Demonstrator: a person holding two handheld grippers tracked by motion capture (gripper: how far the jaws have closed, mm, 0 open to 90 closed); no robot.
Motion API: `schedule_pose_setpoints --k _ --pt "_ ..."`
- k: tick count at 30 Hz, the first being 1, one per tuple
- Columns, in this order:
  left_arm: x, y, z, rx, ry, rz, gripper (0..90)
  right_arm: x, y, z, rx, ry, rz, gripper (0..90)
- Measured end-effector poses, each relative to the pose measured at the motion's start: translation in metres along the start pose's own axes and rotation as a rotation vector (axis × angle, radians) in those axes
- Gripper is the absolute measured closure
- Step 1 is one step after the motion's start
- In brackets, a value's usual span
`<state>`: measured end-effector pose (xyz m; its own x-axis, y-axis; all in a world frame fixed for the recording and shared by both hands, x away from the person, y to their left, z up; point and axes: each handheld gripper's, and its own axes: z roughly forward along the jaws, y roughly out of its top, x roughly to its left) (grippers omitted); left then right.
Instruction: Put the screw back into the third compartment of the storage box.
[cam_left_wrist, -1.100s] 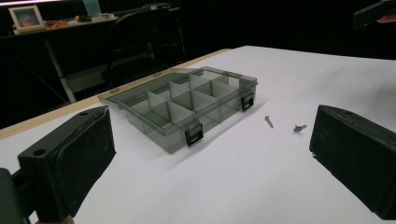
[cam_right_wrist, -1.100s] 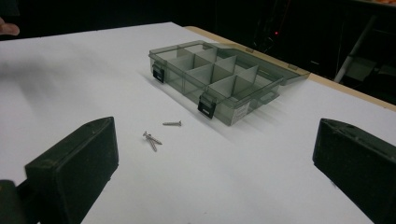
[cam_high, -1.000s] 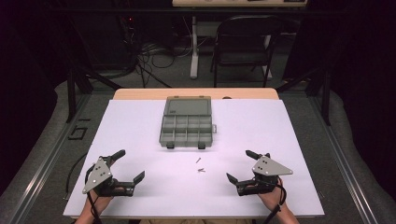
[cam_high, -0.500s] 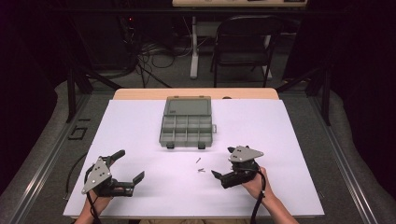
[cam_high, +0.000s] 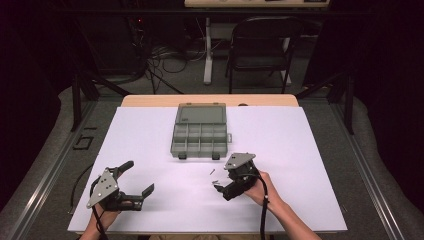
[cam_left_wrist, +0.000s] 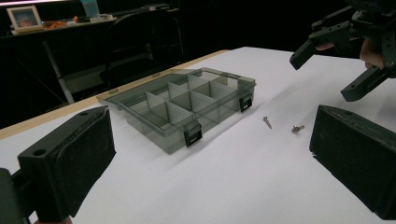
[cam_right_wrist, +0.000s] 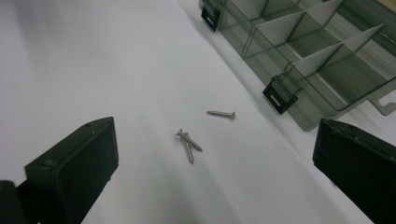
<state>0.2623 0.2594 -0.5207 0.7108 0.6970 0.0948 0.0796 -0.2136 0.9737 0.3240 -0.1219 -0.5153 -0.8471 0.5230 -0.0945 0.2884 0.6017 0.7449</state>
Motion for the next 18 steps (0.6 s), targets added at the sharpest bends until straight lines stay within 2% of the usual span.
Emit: schedule_pose_setpoints --k 3,5,6,7,9,10,16,18 --pt "0.000 0.000 0.000 0.000 0.000 -0.001 0.0 0.001 0.007 0.007 0.062 0.009 -0.015 0.2" --pt "0.000 0.000 0.000 -0.006 0.003 -0.002 0.0 0.002 0.009 0.010 0.084 0.017 -0.024 8.0" --pt "0.000 0.000 0.000 -0.006 0.003 -0.002 0.0 0.002 0.009 0.010 0.084 0.017 -0.024 8.0" --pt "0.000 0.000 0.000 -0.011 0.002 -0.005 0.0 0.002 0.011 0.012 0.103 0.025 -0.035 14.7" --pt "0.001 0.000 -0.001 -0.011 0.004 -0.007 0.0 0.002 0.014 0.016 0.125 0.037 -0.050 21.5" --pt "0.001 0.000 -0.001 -0.011 0.004 -0.007 0.0 0.002 0.014 0.016 0.125 0.037 -0.050 21.5" --pt "0.001 0.000 -0.001 -0.011 -0.001 -0.006 0.0 0.006 0.021 0.026 0.179 0.039 -0.086 40.4" --pt "0.001 0.000 -0.001 -0.014 0.000 -0.013 0.0 0.007 0.023 0.028 0.183 0.034 -0.078 42.2"
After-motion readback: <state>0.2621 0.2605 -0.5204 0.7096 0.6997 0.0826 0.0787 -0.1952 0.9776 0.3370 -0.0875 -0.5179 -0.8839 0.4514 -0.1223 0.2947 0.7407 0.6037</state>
